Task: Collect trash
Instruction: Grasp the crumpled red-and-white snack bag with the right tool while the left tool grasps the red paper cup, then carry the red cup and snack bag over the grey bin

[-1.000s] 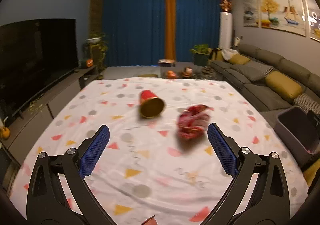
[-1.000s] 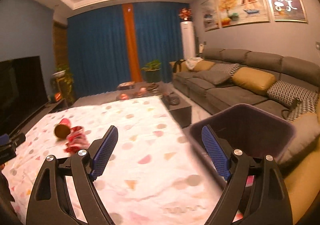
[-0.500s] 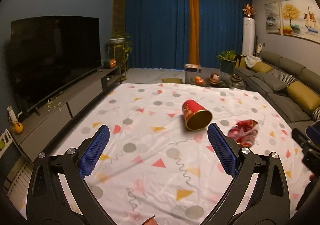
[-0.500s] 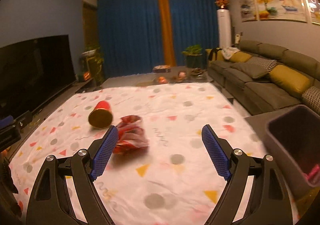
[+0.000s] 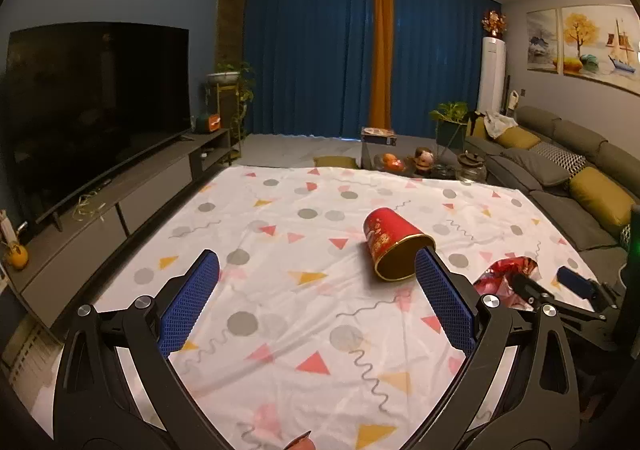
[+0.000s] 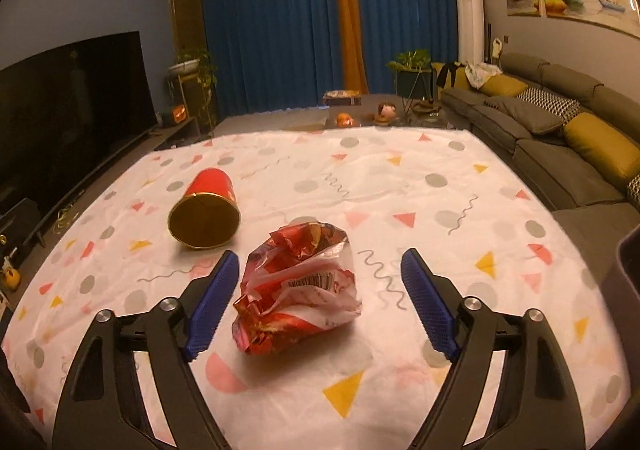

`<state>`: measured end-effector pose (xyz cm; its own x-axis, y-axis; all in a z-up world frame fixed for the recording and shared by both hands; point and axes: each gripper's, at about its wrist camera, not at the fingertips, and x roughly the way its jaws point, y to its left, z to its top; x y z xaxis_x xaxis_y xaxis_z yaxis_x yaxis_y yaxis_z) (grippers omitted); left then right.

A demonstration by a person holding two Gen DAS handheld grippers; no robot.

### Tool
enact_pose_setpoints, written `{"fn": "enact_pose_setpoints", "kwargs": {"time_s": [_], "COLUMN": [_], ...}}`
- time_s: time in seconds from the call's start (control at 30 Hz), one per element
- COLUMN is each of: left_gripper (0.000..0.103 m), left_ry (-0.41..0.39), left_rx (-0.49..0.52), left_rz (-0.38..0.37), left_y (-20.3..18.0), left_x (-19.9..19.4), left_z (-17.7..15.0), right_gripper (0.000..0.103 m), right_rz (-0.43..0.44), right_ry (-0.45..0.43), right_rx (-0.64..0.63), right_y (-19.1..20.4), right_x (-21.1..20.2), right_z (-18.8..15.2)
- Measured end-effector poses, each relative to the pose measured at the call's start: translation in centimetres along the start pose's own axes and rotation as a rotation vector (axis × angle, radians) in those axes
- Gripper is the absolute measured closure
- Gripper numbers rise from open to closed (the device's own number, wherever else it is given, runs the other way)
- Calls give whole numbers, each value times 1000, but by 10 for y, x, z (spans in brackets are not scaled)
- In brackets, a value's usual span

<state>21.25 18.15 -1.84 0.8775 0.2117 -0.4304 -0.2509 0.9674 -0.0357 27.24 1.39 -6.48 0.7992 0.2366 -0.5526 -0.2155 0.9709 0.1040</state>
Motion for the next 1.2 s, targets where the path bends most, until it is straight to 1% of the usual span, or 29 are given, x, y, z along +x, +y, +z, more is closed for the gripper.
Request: {"fn": "enact_pose_setpoints", "kwargs": {"time_s": [0.07,0.1,0.2,0.23,0.27,0.3,0.33,0.37,0.43,0.47,0.5,0.53,0.6,0.63,0.67,0.73,0.77,0.8,0.83,0.87,0.9,0.93,0.97,1.0,1.07,1.13,1.2], "left_gripper": [6,6,6,6,6,6,6,6,7,8,9,10,17,21,29,34,41,44,48,56,60,66,74,78,91,99,101], "left_ry": [7,13,41,49,59,67,72,80,98,112,126,135,173,197,224,257,268,270,273,276,281,291,302,310,323,330,328], "left_rx": [1,0,-4,-5,-5,-1,1,5,8,9,12,15,22,18,10,-6,-10,-6,1,7,12,18,18,17,10,5,-3], "left_rz": [-18,-26,-52,-55,-61,-66,-68,-71,-73,-72,-70,-69,-66,-70,-81,-87,-86,-90,-93,-99,-103,-105,-112,-115,-120,-116,-118], "left_y": [-2,-3,-8,-10,-12,-15,-17,-20,-23,-25,-28,-29,-34,-35,-36,-36,-37,-38,-40,-42,-44,-46,-48,-48,-49,-48,-46], "left_x": [8,12,29,34,39,45,49,54,66,73,79,84,99,107,114,125,129,132,134,137,139,142,145,148,153,155,155], "left_z": [-1,-1,-4,-4,-5,-6,-7,-8,-11,-12,-13,-14,-16,-16,-16,-16,-15,-15,-15,-14,-14,-14,-14,-15,-14,-15,-15], "right_gripper": [31,32,44,50,54,55,60,72,77,85,89,96,96,96,96,97,97,97,97,97,97,97,97,97,97,97,97], "right_rz": [6,12,38,50,49,47,49,49,49,53,55,51,50,51,51,53,52,53,54,54,55,57,57,58,60,58,58], "right_ry": [19,29,49,56,58,55,54,53,47,46,44,42,25,16,12,7,4,1,-1,-6,-11,-16,-19,-23,-29,-33,-36], "right_rx": [7,9,16,13,7,1,-4,-9,-8,-4,0,1,11,13,15,20,21,22,22,21,21,21,22,23,24,22,22], "right_y": [0,-1,-1,-1,0,1,1,1,-2,-4,-7,-9,-15,-19,-21,-25,-27,-29,-30,-31,-32,-33,-33,-34,-36,-37,-39], "right_x": [9,12,20,23,24,25,26,26,26,25,24,23,17,14,13,12,11,9,8,6,4,2,0,-2,-5,-8,-11], "right_z": [1,0,0,0,0,0,-1,-2,-2,-2,-2,-1,1,3,3,4,3,3,3,4,5,6,7,7,7,7,7]}}
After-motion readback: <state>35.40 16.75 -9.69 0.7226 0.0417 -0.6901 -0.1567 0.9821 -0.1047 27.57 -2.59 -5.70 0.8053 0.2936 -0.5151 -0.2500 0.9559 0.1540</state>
